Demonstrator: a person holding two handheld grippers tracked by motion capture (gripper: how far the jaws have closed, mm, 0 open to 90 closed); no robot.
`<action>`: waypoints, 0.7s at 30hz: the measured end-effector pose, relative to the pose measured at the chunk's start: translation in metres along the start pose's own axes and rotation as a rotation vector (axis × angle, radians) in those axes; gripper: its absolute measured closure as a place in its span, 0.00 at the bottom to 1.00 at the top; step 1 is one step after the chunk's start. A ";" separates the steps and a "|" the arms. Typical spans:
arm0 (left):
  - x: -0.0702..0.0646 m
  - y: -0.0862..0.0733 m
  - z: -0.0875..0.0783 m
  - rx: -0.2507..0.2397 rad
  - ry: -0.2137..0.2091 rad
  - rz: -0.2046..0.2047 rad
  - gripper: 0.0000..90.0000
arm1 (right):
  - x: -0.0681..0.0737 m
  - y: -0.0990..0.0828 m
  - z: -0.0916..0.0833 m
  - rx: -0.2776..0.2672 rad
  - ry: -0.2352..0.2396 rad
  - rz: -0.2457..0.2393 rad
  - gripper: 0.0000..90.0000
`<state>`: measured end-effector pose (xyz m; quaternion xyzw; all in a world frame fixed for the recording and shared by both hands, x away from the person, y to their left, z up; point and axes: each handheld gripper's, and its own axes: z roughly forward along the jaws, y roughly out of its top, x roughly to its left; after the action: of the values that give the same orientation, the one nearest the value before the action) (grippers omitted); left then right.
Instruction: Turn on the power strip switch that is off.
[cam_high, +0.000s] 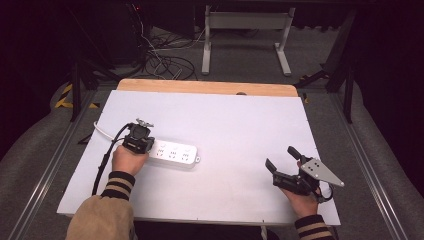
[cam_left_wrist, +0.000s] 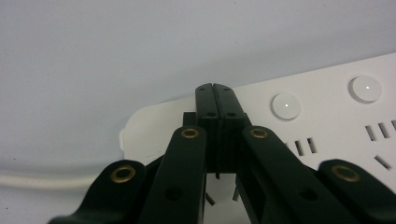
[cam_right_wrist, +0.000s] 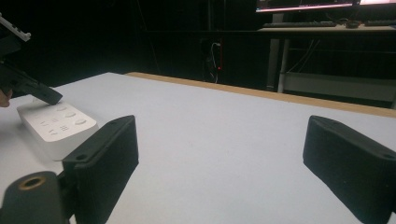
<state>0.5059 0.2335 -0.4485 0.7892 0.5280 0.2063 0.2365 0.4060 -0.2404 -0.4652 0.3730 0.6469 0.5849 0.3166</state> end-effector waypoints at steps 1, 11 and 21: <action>0.000 0.000 0.000 0.000 -0.002 0.001 1.00 | 0.000 0.000 0.000 0.000 0.001 0.001 0.12; 0.000 -0.002 0.000 -0.011 0.001 -0.006 1.00 | 0.000 0.000 0.000 0.003 0.000 0.000 0.12; -0.001 -0.008 0.000 -0.057 0.007 0.014 1.00 | 0.000 0.000 -0.001 0.007 -0.010 0.004 0.12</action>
<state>0.4998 0.2350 -0.4530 0.7850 0.5173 0.2257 0.2553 0.4055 -0.2410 -0.4653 0.3782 0.6465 0.5816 0.3173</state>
